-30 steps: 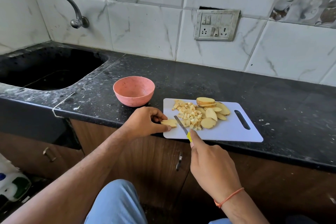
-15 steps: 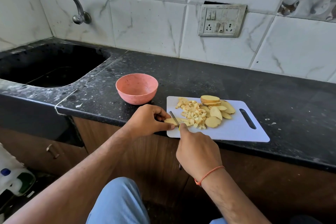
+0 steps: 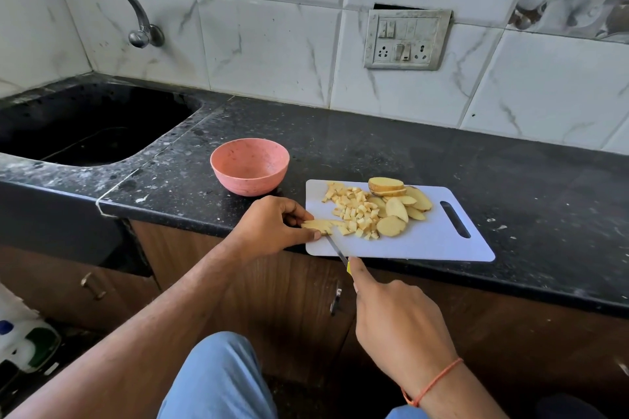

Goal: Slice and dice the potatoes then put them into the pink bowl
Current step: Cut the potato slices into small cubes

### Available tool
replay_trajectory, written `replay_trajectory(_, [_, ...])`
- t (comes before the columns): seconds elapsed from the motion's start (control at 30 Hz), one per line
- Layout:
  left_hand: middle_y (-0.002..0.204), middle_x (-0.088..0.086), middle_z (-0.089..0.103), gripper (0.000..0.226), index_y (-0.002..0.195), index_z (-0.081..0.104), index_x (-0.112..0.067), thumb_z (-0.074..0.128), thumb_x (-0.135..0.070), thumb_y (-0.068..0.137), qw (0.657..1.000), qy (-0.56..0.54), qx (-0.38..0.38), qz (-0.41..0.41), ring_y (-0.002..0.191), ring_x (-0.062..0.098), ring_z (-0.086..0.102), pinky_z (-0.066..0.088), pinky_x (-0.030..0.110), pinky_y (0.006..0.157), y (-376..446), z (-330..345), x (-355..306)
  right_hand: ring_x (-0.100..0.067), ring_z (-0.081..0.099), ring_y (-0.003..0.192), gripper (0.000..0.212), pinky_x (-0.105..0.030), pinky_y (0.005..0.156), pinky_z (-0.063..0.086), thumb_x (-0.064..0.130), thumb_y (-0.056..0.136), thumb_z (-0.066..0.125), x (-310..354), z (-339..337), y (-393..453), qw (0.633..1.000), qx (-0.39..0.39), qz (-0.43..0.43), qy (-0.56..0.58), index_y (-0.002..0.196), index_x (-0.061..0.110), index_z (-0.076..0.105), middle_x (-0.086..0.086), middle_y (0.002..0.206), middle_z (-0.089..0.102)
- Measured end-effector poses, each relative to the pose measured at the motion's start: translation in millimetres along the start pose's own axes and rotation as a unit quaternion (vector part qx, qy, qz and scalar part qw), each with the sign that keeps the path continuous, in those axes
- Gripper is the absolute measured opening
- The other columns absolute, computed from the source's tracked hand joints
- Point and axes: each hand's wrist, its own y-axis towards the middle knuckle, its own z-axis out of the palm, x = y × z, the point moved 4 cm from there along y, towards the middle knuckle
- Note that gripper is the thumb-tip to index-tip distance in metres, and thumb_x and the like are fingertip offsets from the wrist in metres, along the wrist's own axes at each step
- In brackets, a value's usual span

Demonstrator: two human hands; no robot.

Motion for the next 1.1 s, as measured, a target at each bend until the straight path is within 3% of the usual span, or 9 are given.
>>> replay_trajectory(0.13, [0.087,-0.014,0.078,0.038,0.099,0.082,-0.031,0.097,-0.048,0.069,1.000,0.002,0.010,-0.001,0.081,0.006,0.070,0.059,0.029,0.075,0,-1,-1,-0.011,0.053,0.057,0.060,-0.025,0.046,0.031,0.031,0.110,0.034,-14,1,-4,0.999,-0.008,0.031,-0.002,0.165,0.036,0.011,0.004,0.067,0.055])
replay_trajectory(0.33, [0.090,-0.016,0.075,0.044,0.106,0.082,-0.034,0.095,-0.054,0.068,1.000,0.016,0.005,0.018,0.082,0.000,0.066,0.053,0.017,0.067,-2,0,-6,-0.009,0.054,0.054,0.055,-0.021,0.044,0.032,0.040,0.111,0.032,-21,2,-3,0.994,-0.038,0.058,0.089,0.164,0.039,0.017,0.008,0.064,0.054])
replay_trajectory(0.43, [0.091,-0.017,0.074,0.050,0.109,0.082,-0.036,0.095,-0.058,0.067,1.000,0.015,0.010,0.022,0.085,0.001,0.067,0.056,0.020,0.072,-2,-1,-5,-0.010,0.053,0.054,0.056,-0.022,0.046,0.034,0.040,0.111,0.032,-13,0,-1,0.992,-0.045,0.046,0.111,0.164,0.038,0.016,0.009,0.064,0.053])
replay_trajectory(0.63, [0.088,-0.020,0.077,0.036,0.100,0.082,-0.031,0.097,-0.046,0.071,1.000,-0.013,0.018,-0.001,0.083,0.000,0.071,0.060,0.021,0.073,-2,-4,-4,-0.010,0.054,0.060,0.056,-0.023,0.049,0.035,0.039,0.111,0.032,-1,-1,13,0.992,-0.056,0.023,0.107,0.165,0.035,0.018,0.010,0.067,0.052])
replay_trajectory(0.93, [0.088,-0.018,0.079,0.028,0.093,0.084,-0.032,0.097,-0.043,0.072,1.000,-0.016,0.012,0.014,0.083,0.008,0.073,0.063,0.034,0.077,-3,-4,-5,-0.011,0.056,0.068,0.055,-0.026,0.052,0.037,0.034,0.110,0.034,13,8,26,0.998,-0.042,0.002,0.050,0.164,0.029,0.022,0.008,0.076,0.057])
replay_trajectory(1.1, [0.088,-0.015,0.079,0.031,0.094,0.084,-0.030,0.098,-0.043,0.070,1.000,-0.019,0.009,0.019,0.082,0.007,0.074,0.063,0.033,0.078,-1,-4,-3,-0.014,0.045,0.064,0.061,-0.026,0.047,0.025,0.023,0.106,0.041,25,7,45,0.999,-0.033,0.008,0.007,0.164,0.022,0.022,0.003,0.081,0.053])
